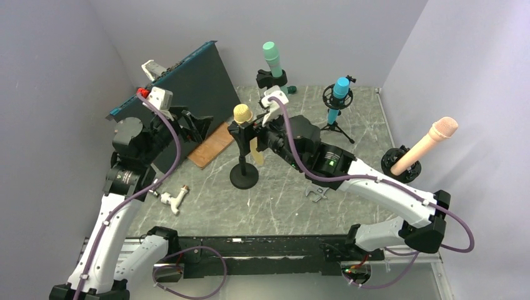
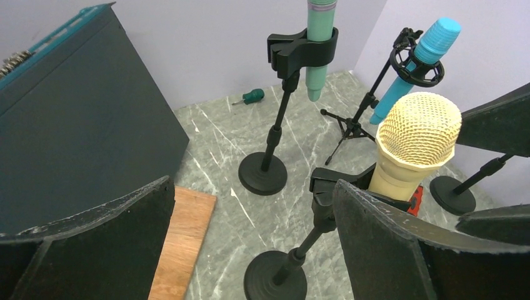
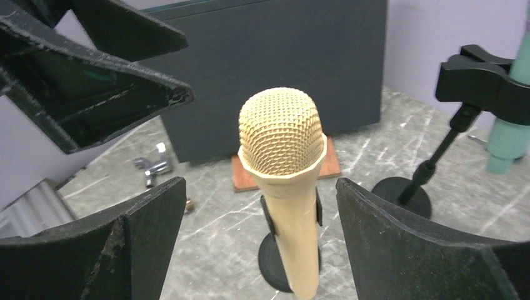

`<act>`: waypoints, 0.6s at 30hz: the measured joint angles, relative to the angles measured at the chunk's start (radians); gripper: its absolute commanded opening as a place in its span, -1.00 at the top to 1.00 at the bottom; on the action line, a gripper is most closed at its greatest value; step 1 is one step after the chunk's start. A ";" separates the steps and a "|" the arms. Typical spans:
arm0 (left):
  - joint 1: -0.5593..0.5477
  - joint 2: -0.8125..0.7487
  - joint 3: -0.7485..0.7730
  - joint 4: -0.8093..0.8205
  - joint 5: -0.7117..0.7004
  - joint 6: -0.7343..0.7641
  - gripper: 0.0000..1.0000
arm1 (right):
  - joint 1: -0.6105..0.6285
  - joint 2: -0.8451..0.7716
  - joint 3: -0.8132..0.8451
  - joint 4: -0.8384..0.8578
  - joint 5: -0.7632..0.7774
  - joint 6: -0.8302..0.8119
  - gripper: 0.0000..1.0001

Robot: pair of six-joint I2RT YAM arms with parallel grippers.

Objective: Remove the microphone from the stand

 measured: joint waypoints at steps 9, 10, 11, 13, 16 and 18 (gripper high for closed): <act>0.000 0.046 -0.003 -0.002 -0.002 -0.014 -0.99 | 0.041 0.131 0.076 -0.001 0.202 -0.069 -0.39; 0.000 0.046 -0.003 -0.002 -0.005 -0.014 -0.99 | 0.043 0.143 0.080 0.000 0.212 -0.077 -0.33; 0.000 0.046 -0.003 -0.002 -0.007 -0.014 -0.99 | 0.044 0.152 0.080 0.000 0.223 -0.082 -0.28; 0.000 0.046 -0.004 -0.001 -0.010 -0.014 -0.99 | 0.046 0.163 0.080 0.000 0.234 -0.095 -0.19; 0.000 0.048 -0.004 -0.002 -0.015 -0.014 -0.99 | 0.048 0.167 0.077 0.015 0.243 -0.109 0.00; 0.000 0.050 -0.004 -0.002 -0.015 -0.014 -0.99 | 0.048 0.166 0.069 0.037 0.245 -0.127 0.20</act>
